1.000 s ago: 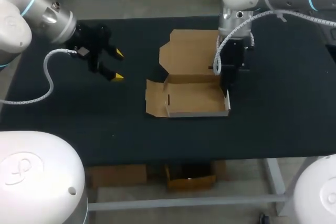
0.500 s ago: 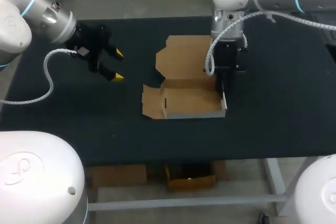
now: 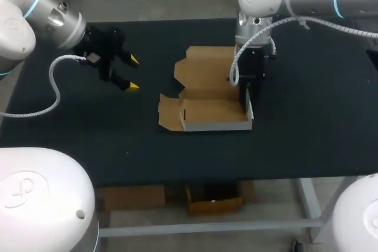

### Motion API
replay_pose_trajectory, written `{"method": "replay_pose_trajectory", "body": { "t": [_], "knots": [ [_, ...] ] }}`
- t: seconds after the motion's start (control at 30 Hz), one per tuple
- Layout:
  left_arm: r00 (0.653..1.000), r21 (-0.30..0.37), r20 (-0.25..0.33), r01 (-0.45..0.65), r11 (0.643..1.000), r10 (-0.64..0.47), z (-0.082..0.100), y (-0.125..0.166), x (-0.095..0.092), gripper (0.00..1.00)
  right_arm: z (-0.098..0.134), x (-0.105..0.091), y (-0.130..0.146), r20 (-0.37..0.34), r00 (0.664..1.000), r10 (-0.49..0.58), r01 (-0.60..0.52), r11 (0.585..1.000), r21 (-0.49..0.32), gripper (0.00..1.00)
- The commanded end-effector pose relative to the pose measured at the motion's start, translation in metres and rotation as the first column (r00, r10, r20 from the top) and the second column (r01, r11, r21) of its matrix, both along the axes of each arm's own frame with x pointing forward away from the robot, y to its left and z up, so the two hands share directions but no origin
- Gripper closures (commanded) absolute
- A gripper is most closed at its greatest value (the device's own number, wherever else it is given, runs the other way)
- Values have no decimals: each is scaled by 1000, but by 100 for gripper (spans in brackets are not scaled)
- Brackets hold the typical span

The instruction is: Assemble the packaging by folding the flat box into shape, placing the metal phone stand inside, and closing the box properly

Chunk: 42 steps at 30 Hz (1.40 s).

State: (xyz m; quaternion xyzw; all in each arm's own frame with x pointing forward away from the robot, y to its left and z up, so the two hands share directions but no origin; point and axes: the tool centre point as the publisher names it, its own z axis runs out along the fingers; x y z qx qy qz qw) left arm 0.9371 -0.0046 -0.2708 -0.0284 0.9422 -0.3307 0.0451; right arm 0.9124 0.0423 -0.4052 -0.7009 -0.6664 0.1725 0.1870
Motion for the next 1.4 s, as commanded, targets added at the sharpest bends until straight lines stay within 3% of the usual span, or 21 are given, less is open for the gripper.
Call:
{"method": "replay_pose_trajectory", "body": {
  "t": [0.03, 0.33, 0.77, 1.4],
  "knots": [
    [1000, 3, -2, 1, 1000, -1, 1, 0, 0, 0, 3, -14, -4, 88, 996, -14, 14, 1000, 10, 87],
    [1000, 3, -2, 1, 1000, -1, 1, 0, 0, 0, 0, -21, -3, 169, 985, -44, 45, 999, -3, 82],
    [1000, 3, -2, 1, 1000, -1, 1, 0, 0, 0, -2, -24, -1, 325, 942, -80, 88, 996, -10, 87],
    [1000, 3, -2, 1, 1000, -1, 1, 0, 0, 0, -6, -14, -2, 453, 890, -61, 80, 997, -22, 88]
  ]
}}
